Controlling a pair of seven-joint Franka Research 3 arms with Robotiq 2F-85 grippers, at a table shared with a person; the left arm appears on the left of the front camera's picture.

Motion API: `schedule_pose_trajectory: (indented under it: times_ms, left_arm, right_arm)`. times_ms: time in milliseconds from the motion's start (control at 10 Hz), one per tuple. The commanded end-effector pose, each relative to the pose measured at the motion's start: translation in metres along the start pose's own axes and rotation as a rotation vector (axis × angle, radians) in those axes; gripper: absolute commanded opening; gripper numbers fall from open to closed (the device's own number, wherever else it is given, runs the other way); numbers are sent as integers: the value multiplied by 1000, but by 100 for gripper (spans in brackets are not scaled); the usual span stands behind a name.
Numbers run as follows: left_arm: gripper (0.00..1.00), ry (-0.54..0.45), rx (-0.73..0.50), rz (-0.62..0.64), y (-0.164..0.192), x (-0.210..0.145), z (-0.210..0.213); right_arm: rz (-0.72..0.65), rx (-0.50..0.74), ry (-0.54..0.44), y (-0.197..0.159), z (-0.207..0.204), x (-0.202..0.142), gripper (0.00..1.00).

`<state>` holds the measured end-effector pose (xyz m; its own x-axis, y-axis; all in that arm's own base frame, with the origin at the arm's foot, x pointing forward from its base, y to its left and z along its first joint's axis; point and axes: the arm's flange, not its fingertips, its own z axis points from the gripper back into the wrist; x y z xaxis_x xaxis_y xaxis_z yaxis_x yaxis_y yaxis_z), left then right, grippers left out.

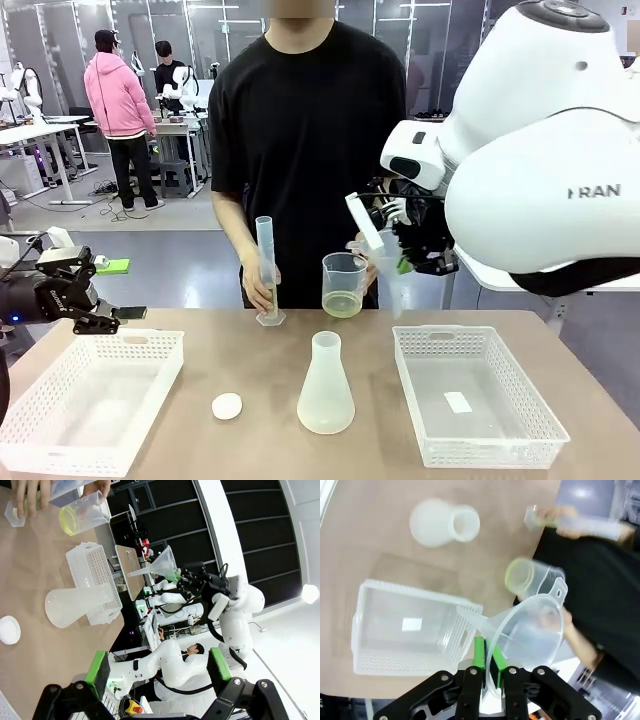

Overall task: Prepare the solutions needed for the experiment.
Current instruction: Pick up the Plastic Funnel and insert it into the Big flask.

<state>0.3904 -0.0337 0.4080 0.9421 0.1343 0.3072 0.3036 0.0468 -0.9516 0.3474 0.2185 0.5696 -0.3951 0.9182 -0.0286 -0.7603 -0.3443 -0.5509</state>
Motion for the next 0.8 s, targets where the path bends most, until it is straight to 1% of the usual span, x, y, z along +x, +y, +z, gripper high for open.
schedule_pose_trajectory:
  times_ms: [0,100,400,600,700]
  left_arm:
    - [100,8,-10,2,-2,0,1]
    - [100,8,-10,2,-2,0,1]
    - [100,8,-10,2,-2,0,1]
    - [100,8,-10,2,-2,0,1]
    - [100,8,-10,2,-2,0,1]
  right_arm:
    - [92,-40,-138,17,0,10,6]
    - [121,-62,-175,19,1,20,6]
    - [159,-131,-234,17,-6,36,6]
    - [153,-93,-273,17,-10,45,6]
    - [162,-98,-280,17,-12,49,6]
